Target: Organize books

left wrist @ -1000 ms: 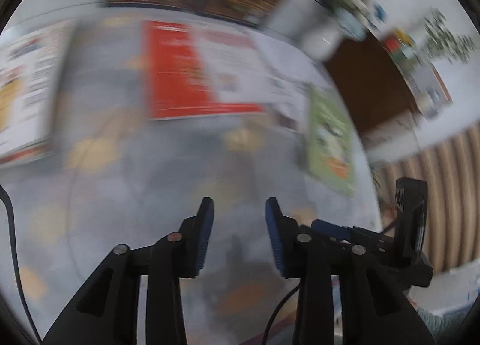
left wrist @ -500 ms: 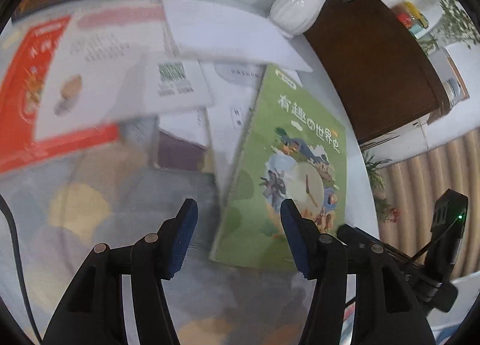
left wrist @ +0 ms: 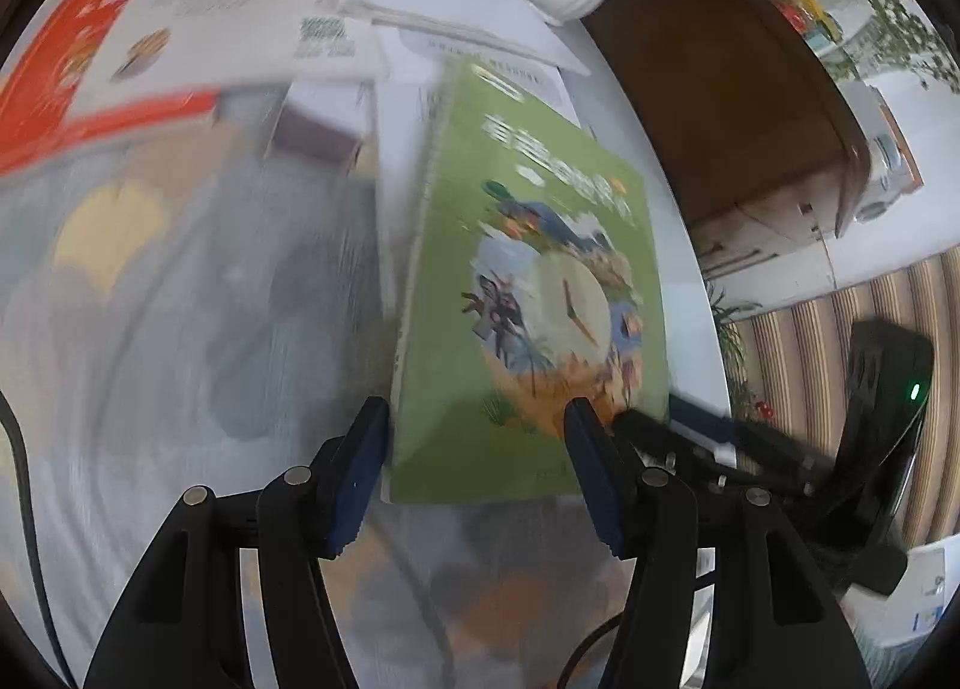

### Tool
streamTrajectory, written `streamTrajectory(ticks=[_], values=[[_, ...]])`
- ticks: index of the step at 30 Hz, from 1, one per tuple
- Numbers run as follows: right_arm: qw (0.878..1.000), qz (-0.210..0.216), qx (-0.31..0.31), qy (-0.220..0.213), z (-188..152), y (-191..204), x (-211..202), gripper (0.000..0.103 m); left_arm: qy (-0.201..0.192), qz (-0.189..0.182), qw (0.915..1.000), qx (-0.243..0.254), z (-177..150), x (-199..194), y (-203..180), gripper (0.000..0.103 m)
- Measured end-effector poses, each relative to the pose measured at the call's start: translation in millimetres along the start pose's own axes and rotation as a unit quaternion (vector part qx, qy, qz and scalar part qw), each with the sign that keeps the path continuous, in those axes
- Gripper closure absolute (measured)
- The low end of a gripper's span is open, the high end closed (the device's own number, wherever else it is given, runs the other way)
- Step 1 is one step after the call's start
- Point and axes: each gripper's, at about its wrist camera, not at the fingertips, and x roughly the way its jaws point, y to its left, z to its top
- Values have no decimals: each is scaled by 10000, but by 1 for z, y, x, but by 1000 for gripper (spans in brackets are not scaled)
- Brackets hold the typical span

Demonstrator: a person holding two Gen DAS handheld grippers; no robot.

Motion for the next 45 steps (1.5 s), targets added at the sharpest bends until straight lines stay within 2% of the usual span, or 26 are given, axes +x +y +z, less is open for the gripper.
streamTrajectory(ticks=[3, 7, 10, 13, 16, 19, 20, 21, 22, 23, 24, 25, 28, 30, 33, 37, 38, 40, 42, 43, 45], values=[[9981, 73, -606, 62, -17, 21, -8, 51, -16, 144, 9999, -57, -34, -17, 6, 47], [9937, 520, -959, 239, -31, 52, -6, 51, -136, 254, 9979, -580, -82, -47, 31, 47], [9875, 924, -1214, 384, -39, 81, 4, 51, -200, 361, 9927, -1129, -109, -66, 57, 47], [9826, 1099, -1460, 333, -44, 104, 8, 51, -429, 346, 9844, -1668, -126, -80, 83, 47], [9864, 1158, -1136, 255, -40, 105, 10, 51, -775, 362, 9778, -1911, -131, -96, 95, 47], [9896, 845, -1162, 49, -41, 102, 3, 52, -856, 570, 9781, -1807, -125, -97, 93, 51], [9894, 824, -1196, 9, -40, 101, 2, 54, -852, 527, 9785, -1805, -126, -94, 93, 53], [9889, 859, -1211, 11, -42, 101, 2, 61, -824, 561, 9786, -1803, -127, -90, 92, 55], [9886, 878, -1220, 29, -44, 101, 2, 66, -815, 683, 9788, -1753, -127, -87, 89, 59], [9886, 848, -1243, 32, -47, 102, 3, 69, -811, 785, 9792, -1684, -124, -82, 86, 64], [9882, 818, -1292, 41, -51, 105, 4, 71, -810, 921, 9799, -1571, -125, -80, 84, 76], [9881, 755, -1337, 36, -53, 106, 4, 71, -805, 992, 9801, -1520, -127, -80, 82, 79], [9861, 655, -1527, -34, -61, 106, 2, 71, -864, 890, 9785, -1647, -132, -82, 88, 79], [9869, 775, -1417, 24, -60, 100, 2, 71, -861, 791, 9768, -1794, -131, -83, 92, 79], [9898, 831, -1153, 88, -58, 93, 5, 71, -816, 856, 9768, -1785, -131, -84, 89, 79], [9878, 957, -1221, 152, -59, 95, 6, 67, -695, 901, 9799, -1636, -128, -80, 82, 68], [9877, 993, -1193, 164, -60, 94, 6, 67, -691, 900, 9793, -1674, -128, -80, 82, 68], [9877, 1188, -986, 239, -57, 87, 9, 67, -780, 665, 9779, -1823, -128, -85, 86, 68], [9859, 1489, -689, 342, -53, 74, 11, 67, -1055, -40, 9711, -2139, -134, -99, 96, 68], [9837, 1672, -530, 398, -52, 68, 13, 67, -1240, -550, 9630, -2327, -139, -108, 103, 68], [9793, 1949, -297, 459, -51, 57, 15, 67, -1506, -1666, 9344, -2765, -147, -118, 119, 68]])
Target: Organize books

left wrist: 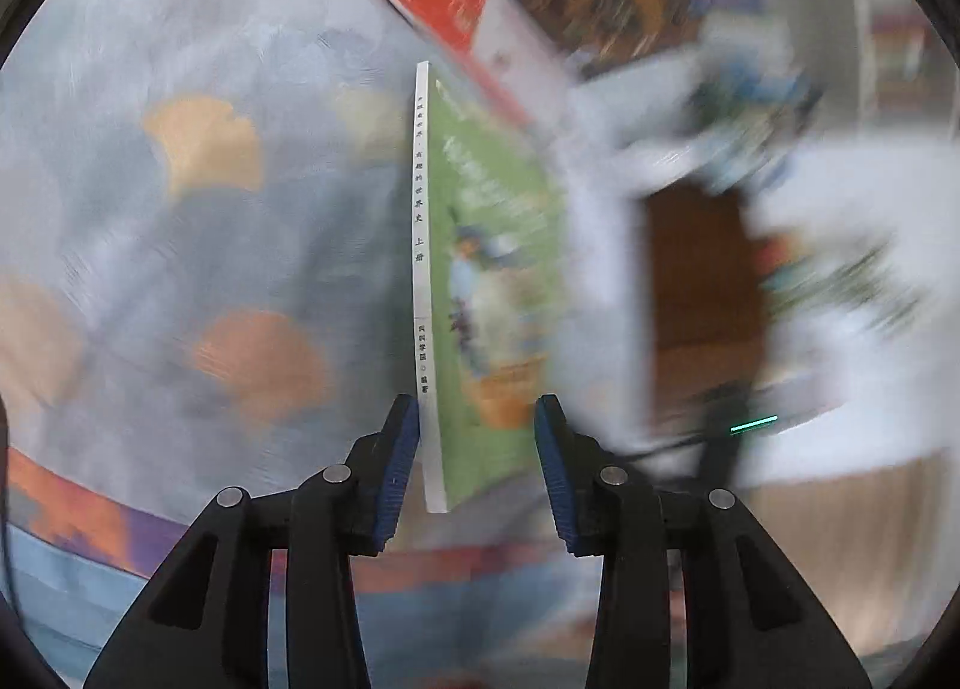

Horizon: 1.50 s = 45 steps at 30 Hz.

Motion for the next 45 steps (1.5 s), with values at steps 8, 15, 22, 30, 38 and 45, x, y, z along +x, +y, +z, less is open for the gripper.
streamTrajectory(ticks=[8, 15, 22, 30, 38, 45], values=[[9998, 197, 52, -48, -4, -4, -2, 67, 126, 854, 9959, 252, -5, 42, 0, 73], [9948, 753, 594, 354, 2, -22, -4, 53, 251, 131, 9995, -125, 3, 50, -4, 83], [9527, 2320, 1865, 607, -2, -64, 8, 49, 469, -725, 9932, -783, 13, 52, -7, 83], [9433, 2713, 1836, 531, 13, -43, 28, 64, 434, -520, 9930, -963, 21, 46, -1, 83], [9976, 679, -115, -86, 19, 28, -3, 67, 407, 1369, 9875, 660, 23, 49, -42, 80], [9942, 228, -851, -613, 11, 67, -28, 67, 234, 1577, 9747, 1564, 31, 27, -71, 78]])
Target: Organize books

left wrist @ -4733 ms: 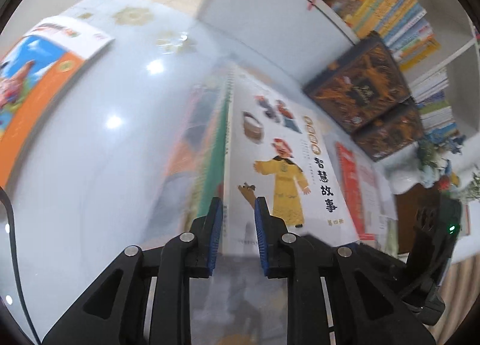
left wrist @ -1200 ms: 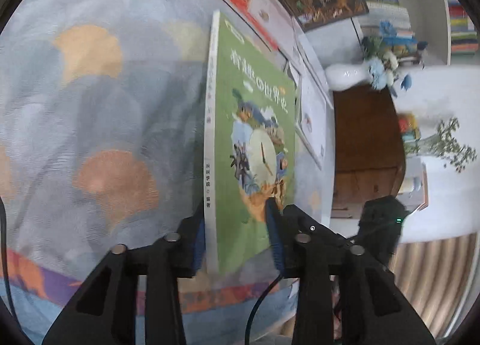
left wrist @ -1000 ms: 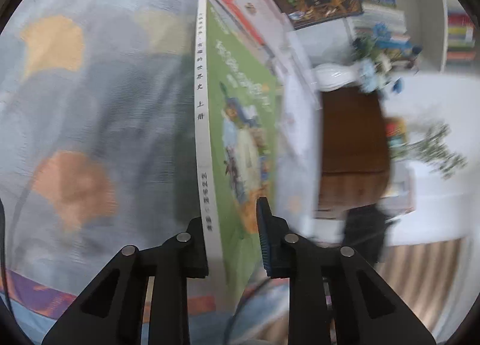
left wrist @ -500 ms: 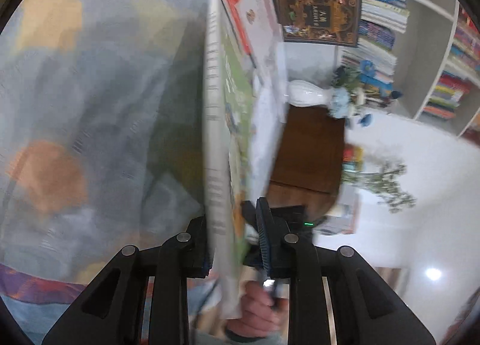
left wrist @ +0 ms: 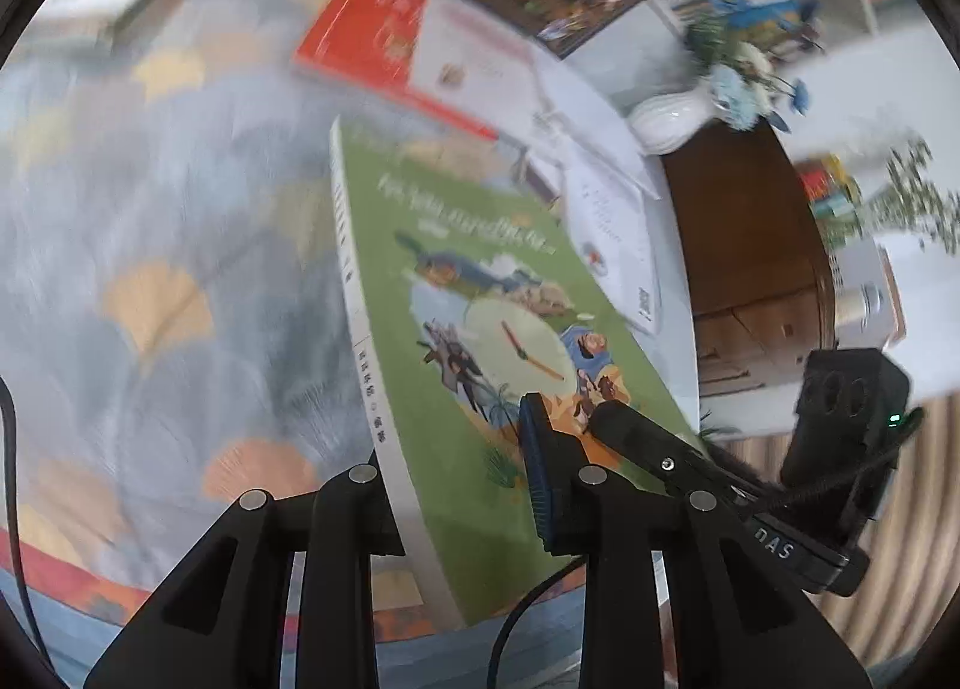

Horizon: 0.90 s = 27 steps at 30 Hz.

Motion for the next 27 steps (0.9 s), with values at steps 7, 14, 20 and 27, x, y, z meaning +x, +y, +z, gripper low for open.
streamTrajectory(ticks=[7, 14, 20, 27], values=[[9987, -81, -298, -412, 20, 53, -11, 67, -209, -215, 9991, 284, 22, -48, 11, 78], [9965, 216, -407, -700, 66, 126, 20, 66, -629, -268, 9971, 340, 71, -106, 55, 78], [9939, 317, -662, -818, 116, 193, 79, 66, -979, -84, 9947, 306, 129, -140, 118, 78], [9961, 205, -544, -662, 165, 247, 165, 65, -1030, 109, 9945, 146, 189, -147, 195, 78]])
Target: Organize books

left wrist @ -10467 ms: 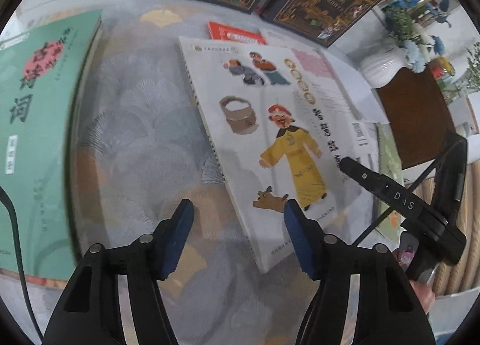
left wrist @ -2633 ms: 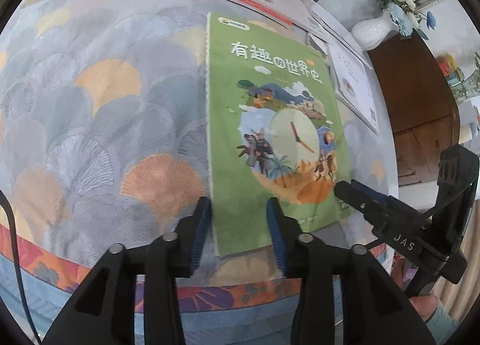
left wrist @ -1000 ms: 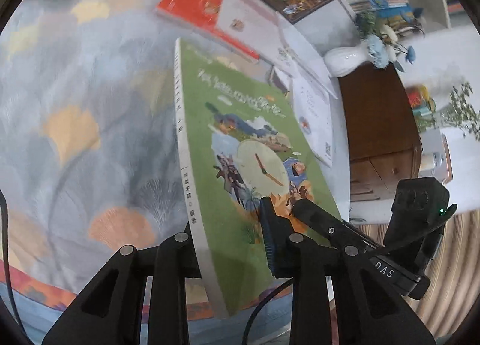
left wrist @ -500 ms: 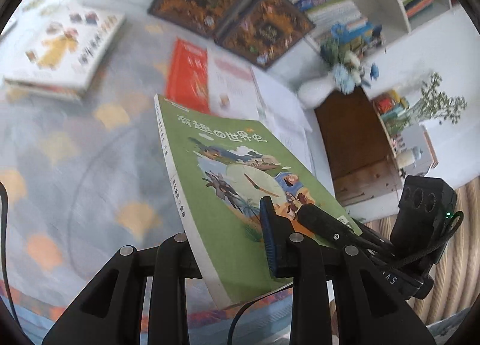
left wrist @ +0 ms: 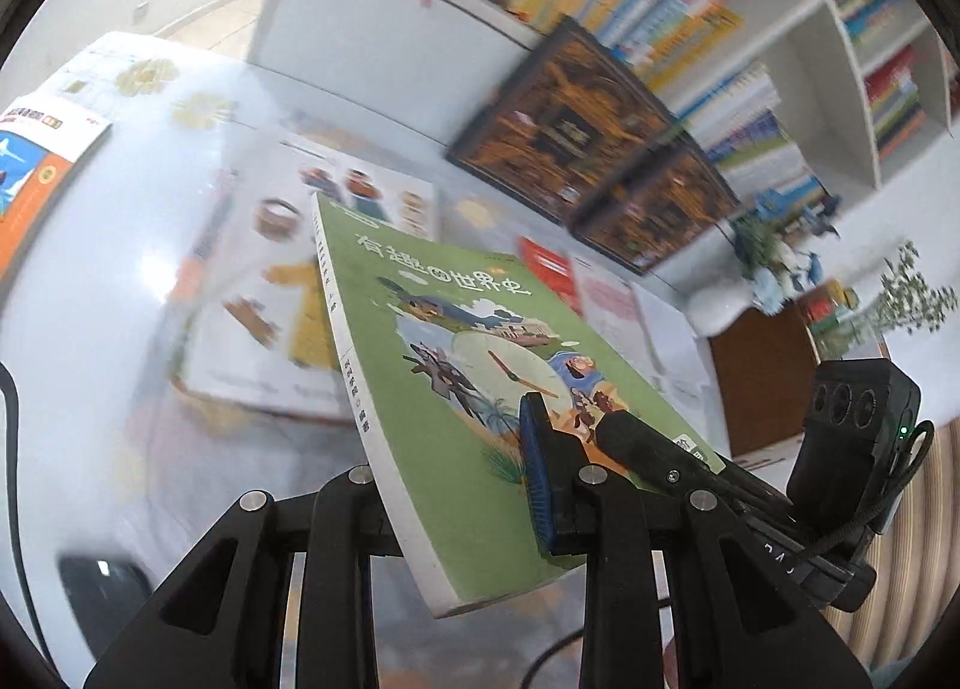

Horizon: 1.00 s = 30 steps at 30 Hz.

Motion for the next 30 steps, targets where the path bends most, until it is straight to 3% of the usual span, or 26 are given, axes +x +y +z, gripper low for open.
streamTrajectory(ticks=[9, 14, 21, 25, 30], values=[[9985, -197, 483, 180, 27, 14, 64, 62, 55, -36, 9996, -261, 41, 23, 60, 77], [9961, -259, 754, 377, 33, 14, 91, 59, 167, 73, 9987, -481, 53, 34, 84, 72], [9890, -441, 1130, 847, 22, -3, 123, 53, 243, 468, 9955, -782, 39, 34, 115, 72], [9919, -531, 772, 856, 15, 4, 118, 48, 155, 640, 9940, -872, 25, 20, 124, 72], [9927, -475, 548, 960, -12, 1, 97, 44, 186, 816, 9957, -409, 7, 8, 98, 69]])
